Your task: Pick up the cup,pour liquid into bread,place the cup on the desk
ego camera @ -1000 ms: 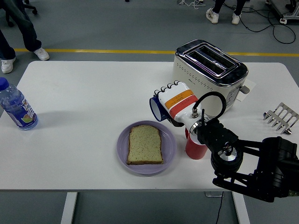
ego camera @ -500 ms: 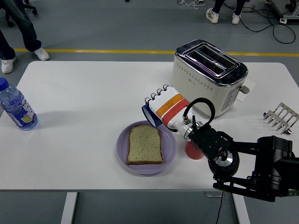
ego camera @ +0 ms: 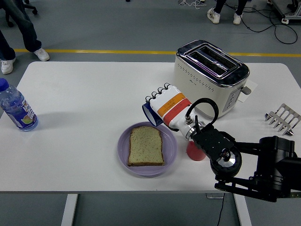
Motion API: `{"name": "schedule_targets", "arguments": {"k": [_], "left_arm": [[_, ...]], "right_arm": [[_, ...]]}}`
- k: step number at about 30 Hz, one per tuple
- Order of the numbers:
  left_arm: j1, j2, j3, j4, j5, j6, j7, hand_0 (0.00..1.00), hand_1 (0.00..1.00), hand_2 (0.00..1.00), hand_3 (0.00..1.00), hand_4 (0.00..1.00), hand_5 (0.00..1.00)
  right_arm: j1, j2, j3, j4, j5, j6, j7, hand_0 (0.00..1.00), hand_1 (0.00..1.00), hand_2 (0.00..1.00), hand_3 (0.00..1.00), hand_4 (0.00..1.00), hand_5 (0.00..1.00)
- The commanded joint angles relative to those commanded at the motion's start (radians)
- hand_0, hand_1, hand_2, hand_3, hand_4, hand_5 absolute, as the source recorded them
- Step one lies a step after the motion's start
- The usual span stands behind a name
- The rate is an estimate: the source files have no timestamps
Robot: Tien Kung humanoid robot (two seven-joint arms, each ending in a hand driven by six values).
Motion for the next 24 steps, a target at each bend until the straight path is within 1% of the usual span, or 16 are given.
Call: {"name": "schedule_targets", "arguments": {"k": [1, 5, 10, 13, 15, 16, 17, 18, 19, 20, 21, 22, 23, 24], "left_arm": [[0.000, 0.000, 0.000, 0.000, 0.000, 0.000, 0.000, 0.635, 0.646, 0.657, 0.553, 0.322, 0.834], [0.000, 0.000, -0.005, 0.000, 0.001, 0.000, 0.000, 0.635, 0.646, 0.657, 0.553, 0.323, 0.835], [0.001, 0.000, -0.007, 0.000, 0.004, 0.000, 0.000, 0.635, 0.646, 0.657, 0.553, 0.323, 0.835], [0.001, 0.000, -0.008, 0.000, 0.005, 0.000, 0.000, 0.636, 0.646, 0.657, 0.552, 0.323, 0.835], [0.001, 0.000, -0.008, 0.000, 0.006, 0.000, 0.000, 0.636, 0.646, 0.657, 0.552, 0.323, 0.835], [0.001, 0.000, -0.008, 0.000, 0.006, 0.000, 0.000, 0.636, 0.646, 0.657, 0.552, 0.323, 0.835], [0.001, 0.000, -0.008, 0.000, 0.007, 0.000, 0.000, 0.635, 0.646, 0.657, 0.554, 0.322, 0.834], [0.001, 0.000, -0.009, 0.000, 0.007, 0.000, 0.000, 0.635, 0.646, 0.657, 0.554, 0.322, 0.834], [0.001, 0.000, -0.009, 0.000, 0.007, 0.000, 0.000, 0.635, 0.646, 0.657, 0.554, 0.322, 0.834], [0.001, 0.000, -0.010, 0.000, 0.008, 0.000, 0.000, 0.635, 0.646, 0.657, 0.554, 0.322, 0.834], [0.001, 0.000, -0.011, 0.000, 0.009, 0.000, 0.000, 0.635, 0.646, 0.657, 0.554, 0.322, 0.834], [0.000, 0.000, -0.011, 0.000, 0.010, 0.000, 0.000, 0.635, 0.646, 0.657, 0.554, 0.322, 0.834], [0.001, 0.001, -0.012, 0.000, 0.010, 0.000, 0.000, 0.635, 0.646, 0.655, 0.552, 0.324, 0.835], [0.001, 0.001, -0.013, 0.000, 0.011, 0.000, 0.000, 0.635, 0.646, 0.655, 0.552, 0.324, 0.835]], "right_arm": [[-0.002, -0.001, 0.004, 0.001, 0.003, -0.005, 0.000, 0.403, 0.396, 0.542, 0.553, 0.661, 0.002], [-0.028, -0.014, 0.054, 0.015, 0.057, -0.056, 0.000, 0.400, 0.394, 0.542, 0.551, 0.663, 0.002], [-0.078, -0.037, 0.150, 0.041, 0.151, -0.132, 0.000, 0.400, 0.394, 0.542, 0.551, 0.663, 0.002], [-0.115, -0.054, 0.221, 0.066, 0.267, -0.200, 0.000, 0.401, 0.398, 0.541, 0.550, 0.668, 0.002], [-0.141, -0.064, 0.269, 0.082, 0.352, -0.244, 0.013, 0.401, 0.398, 0.541, 0.550, 0.668, 0.002], [-0.144, -0.065, 0.276, 0.084, 0.383, -0.250, 0.015, 0.401, 0.398, 0.541, 0.550, 0.668, 0.002], [-0.160, -0.072, 0.299, 0.095, 0.422, -0.272, 0.035, 0.433, 0.402, 0.541, 0.550, 0.670, 0.002], [-0.186, -0.081, 0.338, 0.111, 0.461, -0.304, 0.069, 0.433, 0.402, 0.541, 0.550, 0.670, 0.002], [-0.199, -0.084, 0.369, 0.118, 0.506, -0.320, 0.094, 0.433, 0.402, 0.541, 0.550, 0.670, 0.002], [-0.211, -0.088, 0.390, 0.125, 0.545, -0.320, 0.110, 0.433, 0.402, 0.541, 0.550, 0.670, 0.002], [-0.238, -0.096, 0.429, 0.142, 0.591, -0.320, 0.148, 0.433, 0.402, 0.541, 0.550, 0.670, 0.002], [-0.248, -0.098, 0.450, 0.146, 0.630, -0.320, 0.166, 0.433, 0.402, 0.541, 0.550, 0.670, 0.002], [-0.271, -0.105, 0.483, 0.160, 0.675, -0.320, 0.198, 0.504, 0.409, 0.541, 0.550, 0.665, 0.002], [-0.286, -0.109, 0.506, 0.169, 0.714, -0.320, 0.221, 0.504, 0.409, 0.541, 0.550, 0.665, 0.002]]}}
